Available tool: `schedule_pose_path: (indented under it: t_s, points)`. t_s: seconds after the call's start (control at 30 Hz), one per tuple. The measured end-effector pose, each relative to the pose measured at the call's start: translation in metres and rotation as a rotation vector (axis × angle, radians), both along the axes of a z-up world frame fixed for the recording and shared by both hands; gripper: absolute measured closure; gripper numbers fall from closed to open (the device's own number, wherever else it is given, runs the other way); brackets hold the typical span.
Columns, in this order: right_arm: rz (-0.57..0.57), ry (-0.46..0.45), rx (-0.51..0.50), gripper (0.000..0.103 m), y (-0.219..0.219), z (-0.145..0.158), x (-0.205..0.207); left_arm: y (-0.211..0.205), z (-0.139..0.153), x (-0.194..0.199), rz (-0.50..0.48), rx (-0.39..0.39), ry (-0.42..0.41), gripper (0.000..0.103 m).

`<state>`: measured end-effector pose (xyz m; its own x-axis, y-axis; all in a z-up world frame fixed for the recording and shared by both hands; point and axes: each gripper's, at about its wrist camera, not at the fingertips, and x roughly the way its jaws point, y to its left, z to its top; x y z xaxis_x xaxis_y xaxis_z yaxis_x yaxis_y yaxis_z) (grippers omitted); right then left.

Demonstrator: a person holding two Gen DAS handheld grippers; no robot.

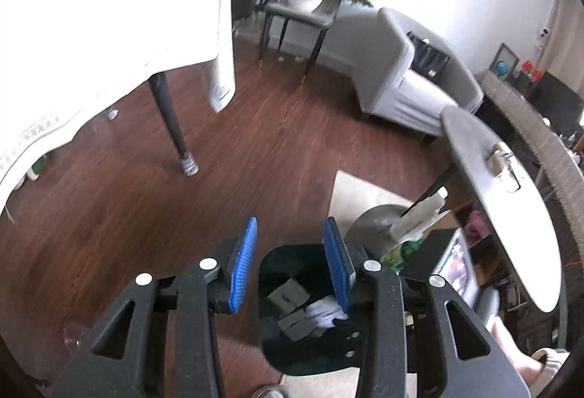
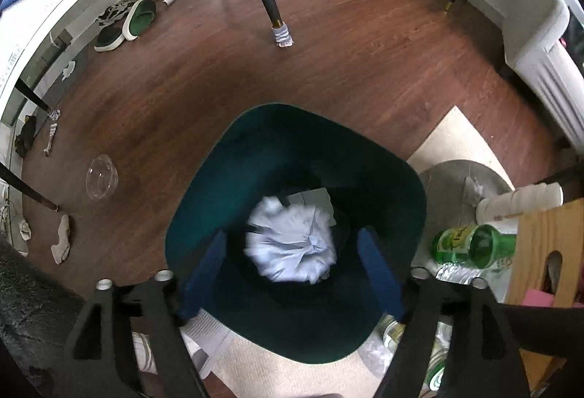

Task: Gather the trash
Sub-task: 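Move both open tools back from the bin to the table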

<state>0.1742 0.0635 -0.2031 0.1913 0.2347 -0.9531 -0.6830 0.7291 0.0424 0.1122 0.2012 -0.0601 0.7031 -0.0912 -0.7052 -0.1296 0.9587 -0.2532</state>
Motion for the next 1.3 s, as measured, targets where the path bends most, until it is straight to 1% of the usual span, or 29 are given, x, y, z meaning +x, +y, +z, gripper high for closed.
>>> schedule_pose_path:
  t_s: [0.1, 0.23, 0.33, 0.4, 0.53, 0.6, 0.73, 0.87, 0.93, 1.03, 1.17, 1.2, 1.3]
  points:
    - [0.001, -0.017, 0.008, 0.023, -0.003, 0.006, -0.001, -0.005, 0.014, -0.001, -0.012, -0.007, -0.034, 0.063]
    - [0.01, -0.038, 0.048, 0.023, -0.006, 0.023, -0.003, -0.009, 0.031, -0.002, -0.022, -0.01, -0.077, 0.063]
    - [0.027, -0.064, 0.103, 0.023, -0.01, 0.045, -0.007, -0.014, 0.043, -0.005, -0.022, 0.001, -0.107, 0.063]
    - [0.046, -0.093, 0.147, 0.023, -0.011, 0.064, -0.011, -0.014, 0.05, -0.007, -0.019, 0.006, -0.13, 0.063]
    - [0.063, -0.147, 0.216, 0.023, -0.018, 0.1, -0.017, -0.015, 0.067, -0.009, -0.008, -0.016, -0.179, 0.063]
    - [0.064, -0.164, 0.247, 0.023, -0.023, 0.114, -0.019, -0.018, 0.075, -0.01, -0.001, -0.015, -0.189, 0.063]
    - [0.072, -0.222, 0.277, 0.023, -0.034, 0.138, -0.022, -0.025, 0.085, -0.008, -0.004, -0.013, -0.221, 0.06]
    - [0.047, -0.289, 0.289, 0.023, -0.059, 0.159, -0.021, -0.041, 0.089, -0.002, -0.022, -0.002, -0.227, 0.057]
    - [0.024, -0.308, 0.297, 0.023, -0.072, 0.167, -0.018, -0.052, 0.089, 0.003, -0.043, -0.004, -0.224, 0.056]
    - [-0.02, -0.333, 0.308, 0.023, -0.098, 0.174, -0.008, -0.069, 0.089, 0.01, -0.075, 0.009, -0.226, 0.052]
    - [-0.094, -0.37, 0.31, 0.023, -0.137, 0.183, 0.009, -0.096, 0.087, 0.018, -0.128, 0.044, -0.224, 0.045]
    - [-0.112, -0.377, 0.314, 0.023, -0.147, 0.186, 0.013, -0.101, 0.086, 0.02, -0.138, 0.051, -0.221, 0.04]
    - [-0.148, -0.402, 0.315, 0.023, -0.177, 0.195, 0.022, -0.123, 0.082, 0.028, -0.189, 0.057, -0.207, 0.036]
